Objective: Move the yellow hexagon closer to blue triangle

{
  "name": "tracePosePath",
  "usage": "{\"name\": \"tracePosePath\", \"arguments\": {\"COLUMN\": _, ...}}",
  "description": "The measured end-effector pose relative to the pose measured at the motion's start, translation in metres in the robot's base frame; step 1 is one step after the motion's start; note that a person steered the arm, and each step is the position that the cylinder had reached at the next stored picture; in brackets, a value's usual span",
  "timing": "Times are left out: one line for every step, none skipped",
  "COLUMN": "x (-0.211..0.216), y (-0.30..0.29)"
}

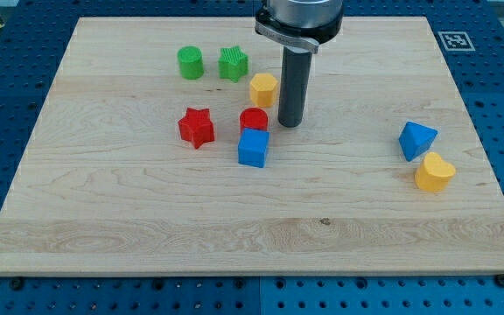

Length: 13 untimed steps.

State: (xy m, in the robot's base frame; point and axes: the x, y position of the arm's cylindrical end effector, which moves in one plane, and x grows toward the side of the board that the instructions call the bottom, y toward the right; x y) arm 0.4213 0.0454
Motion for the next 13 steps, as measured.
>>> {"name": "tracePosePath", "arguments": {"x": -0.005, "y": -0.022}}
{"name": "tracePosePath", "arguments": {"x": -0.016, "y": -0.058}}
{"name": "tracePosePath", "arguments": {"x": -0.032, "y": -0.085}}
{"name": "tracePosePath", "arguments": {"x": -0.068, "y": -0.086}}
{"name": "tracePosePath", "arguments": {"x": -0.068, "y": -0.086}}
{"name": "tracePosePath", "arguments": {"x": -0.063, "y": -0.078}}
{"name": "tracePosePath", "arguments": {"x": -0.053, "y": -0.059}}
{"name": "tracePosePath", "arguments": {"x": -0.055, "y": -0.032}}
{"name": "tracePosePath", "arguments": {"x": -0.060, "y": -0.006}}
{"name": "tracePosePath", "arguments": {"x": -0.060, "y": 0.023}}
{"name": "tracePosePath", "arguments": {"x": -0.060, "y": 0.058}}
{"name": "tracePosePath", "arguments": {"x": -0.060, "y": 0.100}}
{"name": "tracePosePath", "arguments": {"x": -0.060, "y": 0.123}}
